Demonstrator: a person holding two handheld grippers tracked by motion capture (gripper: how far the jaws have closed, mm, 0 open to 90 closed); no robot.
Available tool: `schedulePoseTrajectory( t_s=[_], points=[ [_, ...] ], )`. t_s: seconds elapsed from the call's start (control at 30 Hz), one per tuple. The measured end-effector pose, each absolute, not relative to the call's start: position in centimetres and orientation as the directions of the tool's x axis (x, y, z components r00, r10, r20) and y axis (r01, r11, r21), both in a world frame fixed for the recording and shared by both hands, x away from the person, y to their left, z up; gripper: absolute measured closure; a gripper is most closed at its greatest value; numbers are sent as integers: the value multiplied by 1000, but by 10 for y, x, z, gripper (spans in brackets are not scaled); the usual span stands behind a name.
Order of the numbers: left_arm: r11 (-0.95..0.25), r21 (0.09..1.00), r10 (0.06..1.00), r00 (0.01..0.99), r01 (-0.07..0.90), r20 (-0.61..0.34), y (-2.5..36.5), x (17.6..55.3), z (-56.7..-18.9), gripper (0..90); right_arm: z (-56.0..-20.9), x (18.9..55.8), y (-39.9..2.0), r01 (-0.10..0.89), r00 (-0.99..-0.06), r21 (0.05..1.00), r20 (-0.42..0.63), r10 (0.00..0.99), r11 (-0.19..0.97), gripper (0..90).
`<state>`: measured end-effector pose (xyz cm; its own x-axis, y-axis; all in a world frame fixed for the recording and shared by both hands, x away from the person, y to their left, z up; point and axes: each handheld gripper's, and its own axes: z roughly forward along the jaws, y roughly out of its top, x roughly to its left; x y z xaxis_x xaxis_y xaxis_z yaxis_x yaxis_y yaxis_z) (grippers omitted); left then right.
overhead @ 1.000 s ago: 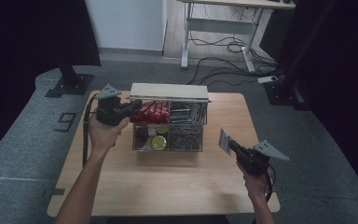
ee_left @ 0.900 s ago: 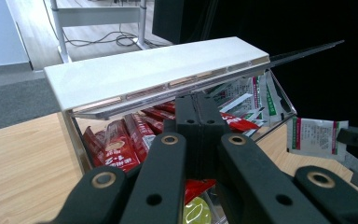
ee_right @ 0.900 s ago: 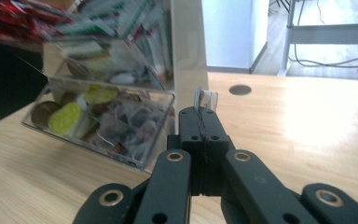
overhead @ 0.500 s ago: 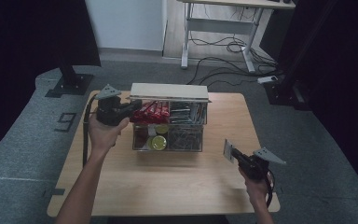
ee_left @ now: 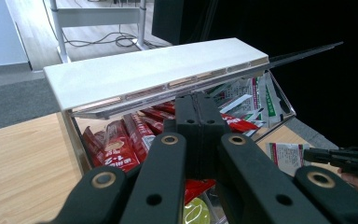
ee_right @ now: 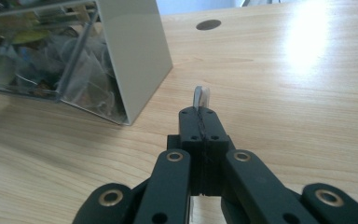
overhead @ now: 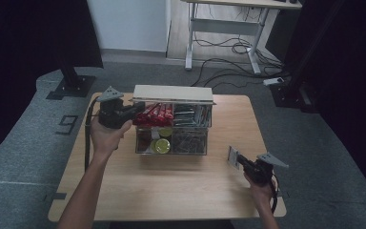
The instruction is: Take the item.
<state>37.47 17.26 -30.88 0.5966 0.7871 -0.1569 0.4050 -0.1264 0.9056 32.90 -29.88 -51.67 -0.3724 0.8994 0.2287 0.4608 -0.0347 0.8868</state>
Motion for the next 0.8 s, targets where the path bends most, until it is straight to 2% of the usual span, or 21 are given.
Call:
schedulePoseTrajectory(
  t_s=[0.37,0.63,0.8],
  points=[
    [-124,906,787,596,406,-159,173,375,-309,900,-527,333,-305,476,-328,879,205,922,-26,884],
    [-124,905,787,596,406,-159,173,374,-309,900,-540,338,-309,521,-284,853,185,941,-10,876],
    [-126,905,788,595,407,-158,172,374,-309,900,-540,338,-308,522,-280,853,165,946,6,821]
  ],
)
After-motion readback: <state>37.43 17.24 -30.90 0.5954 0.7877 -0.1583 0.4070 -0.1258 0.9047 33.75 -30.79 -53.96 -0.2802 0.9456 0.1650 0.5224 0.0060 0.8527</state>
